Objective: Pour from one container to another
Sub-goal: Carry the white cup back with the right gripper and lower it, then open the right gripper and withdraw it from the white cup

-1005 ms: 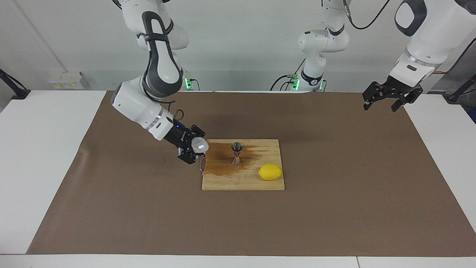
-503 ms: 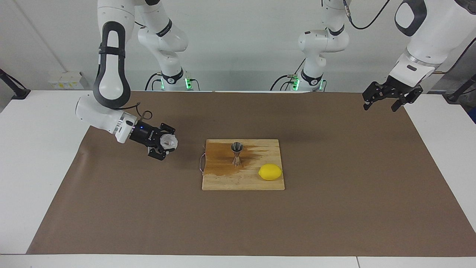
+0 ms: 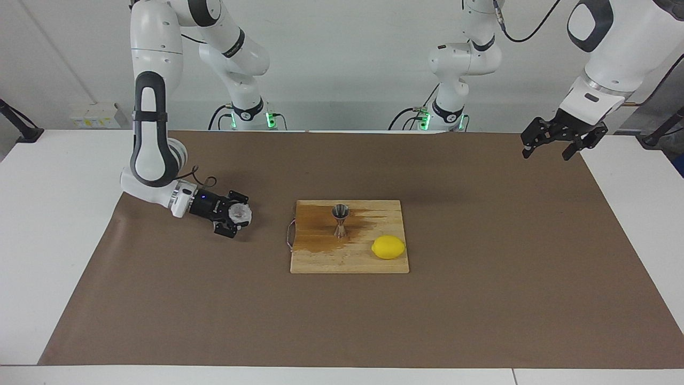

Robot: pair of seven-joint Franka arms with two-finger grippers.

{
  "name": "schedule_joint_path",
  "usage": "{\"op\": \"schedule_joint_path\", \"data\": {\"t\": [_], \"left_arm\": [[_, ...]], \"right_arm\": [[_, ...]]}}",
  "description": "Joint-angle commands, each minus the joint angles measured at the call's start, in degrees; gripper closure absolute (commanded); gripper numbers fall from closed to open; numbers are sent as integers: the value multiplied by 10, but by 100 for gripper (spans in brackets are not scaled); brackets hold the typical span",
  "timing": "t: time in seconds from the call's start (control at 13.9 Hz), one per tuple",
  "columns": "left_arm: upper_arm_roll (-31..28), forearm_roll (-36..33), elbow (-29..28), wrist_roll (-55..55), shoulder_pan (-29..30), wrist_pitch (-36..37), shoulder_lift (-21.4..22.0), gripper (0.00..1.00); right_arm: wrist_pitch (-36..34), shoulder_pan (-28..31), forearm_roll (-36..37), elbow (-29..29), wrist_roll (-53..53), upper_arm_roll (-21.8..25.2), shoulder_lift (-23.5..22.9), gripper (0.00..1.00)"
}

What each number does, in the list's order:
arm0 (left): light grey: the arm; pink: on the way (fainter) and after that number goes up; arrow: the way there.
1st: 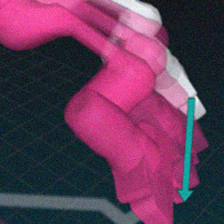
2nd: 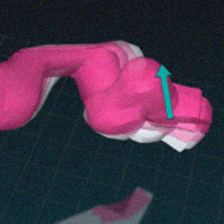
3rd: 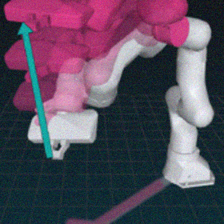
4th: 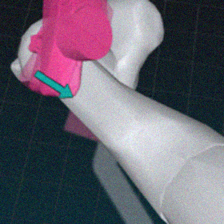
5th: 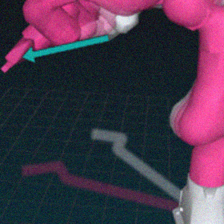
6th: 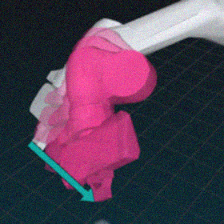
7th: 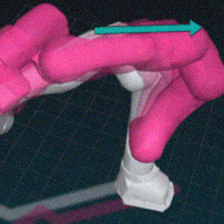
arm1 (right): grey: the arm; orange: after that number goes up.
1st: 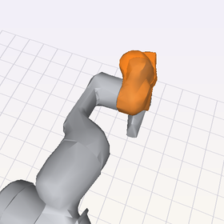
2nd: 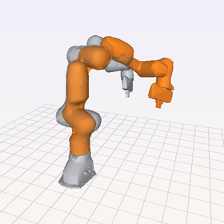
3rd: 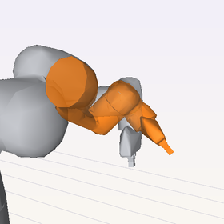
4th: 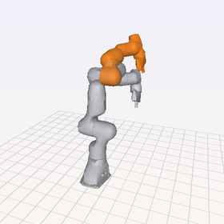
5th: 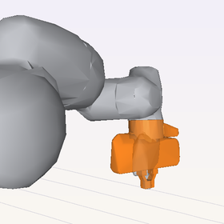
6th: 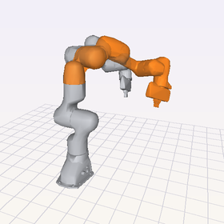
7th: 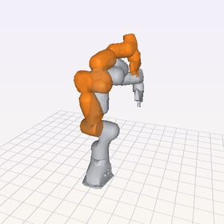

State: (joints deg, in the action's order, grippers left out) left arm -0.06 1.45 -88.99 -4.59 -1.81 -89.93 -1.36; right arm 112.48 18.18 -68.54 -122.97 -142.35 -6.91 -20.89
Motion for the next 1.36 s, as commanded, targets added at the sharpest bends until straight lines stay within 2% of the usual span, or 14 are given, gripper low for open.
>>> {"op": "schedule_joint_path", "data": {"t": [0.0,0.07,0.14,0.5,0.72,0.86,1.08,1.29], "left_arm": [[1,-7,-21,-2,3,-4,18,0],[1,-8,-21,-2,3,-4,17,0],[1,-8,-21,-2,3,-4,18,0],[1,-8,-21,-2,3,-4,18,0],[1,-8,-22,-2,3,-4,18,0],[1,-7,-21,-2,3,-4,18,0],[1,-7,-21,-2,3,-4,18,0],[1,-8,-21,-2,3,-4,18,0]], "right_arm": [[4,9,-15,3,-18,-6,2,79],[6,9,-15,4,-18,-6,2,10],[15,9,-15,4,-16,-6,2,0],[33,9,2,9,-11,-4,3,0],[33,11,46,12,18,-1,26,0],[35,12,122,12,100,-1,78,0],[30,12,248,12,282,-2,158,0],[35,2,316,12,430,-3,183,0]]}}
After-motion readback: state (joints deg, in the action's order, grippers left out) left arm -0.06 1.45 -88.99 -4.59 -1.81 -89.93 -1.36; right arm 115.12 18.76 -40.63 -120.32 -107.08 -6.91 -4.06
